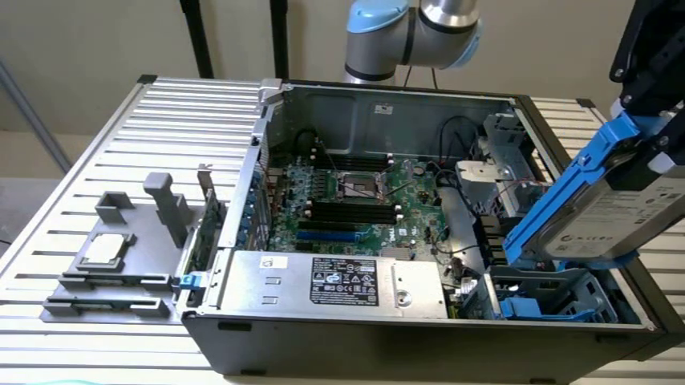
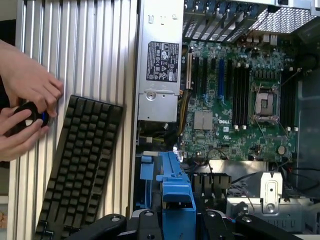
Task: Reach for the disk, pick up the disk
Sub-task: 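Pick up the disk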
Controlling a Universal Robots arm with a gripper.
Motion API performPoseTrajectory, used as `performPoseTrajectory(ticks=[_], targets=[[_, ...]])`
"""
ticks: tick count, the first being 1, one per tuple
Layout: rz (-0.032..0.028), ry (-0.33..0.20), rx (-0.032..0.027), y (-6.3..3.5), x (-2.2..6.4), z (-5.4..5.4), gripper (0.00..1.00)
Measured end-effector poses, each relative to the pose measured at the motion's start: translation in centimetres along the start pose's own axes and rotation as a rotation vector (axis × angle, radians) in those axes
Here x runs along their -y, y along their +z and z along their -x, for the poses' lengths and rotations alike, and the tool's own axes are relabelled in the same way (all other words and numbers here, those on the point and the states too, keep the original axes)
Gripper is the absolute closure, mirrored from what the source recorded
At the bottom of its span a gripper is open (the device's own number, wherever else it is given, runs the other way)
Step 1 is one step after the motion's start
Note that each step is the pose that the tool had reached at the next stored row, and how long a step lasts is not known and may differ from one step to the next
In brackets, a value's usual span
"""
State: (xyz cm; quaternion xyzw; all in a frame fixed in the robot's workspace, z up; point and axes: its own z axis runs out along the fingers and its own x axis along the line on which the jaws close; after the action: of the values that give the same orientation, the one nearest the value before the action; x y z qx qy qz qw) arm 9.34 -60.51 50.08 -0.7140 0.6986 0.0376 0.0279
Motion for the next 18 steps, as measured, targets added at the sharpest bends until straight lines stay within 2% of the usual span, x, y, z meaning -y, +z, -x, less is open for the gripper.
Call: performPoseTrajectory(ticks=[3, 6, 18], targets=[[0.0011, 0.0, 0.0001, 0.04, 0.83, 0.0, 0.67], [0.0013, 0.002, 0.0002, 0.11, 1.27, 0.0, 0.67], [0.0007, 0.008, 0.0001, 0.13, 1.37, 0.0, 0.67]])
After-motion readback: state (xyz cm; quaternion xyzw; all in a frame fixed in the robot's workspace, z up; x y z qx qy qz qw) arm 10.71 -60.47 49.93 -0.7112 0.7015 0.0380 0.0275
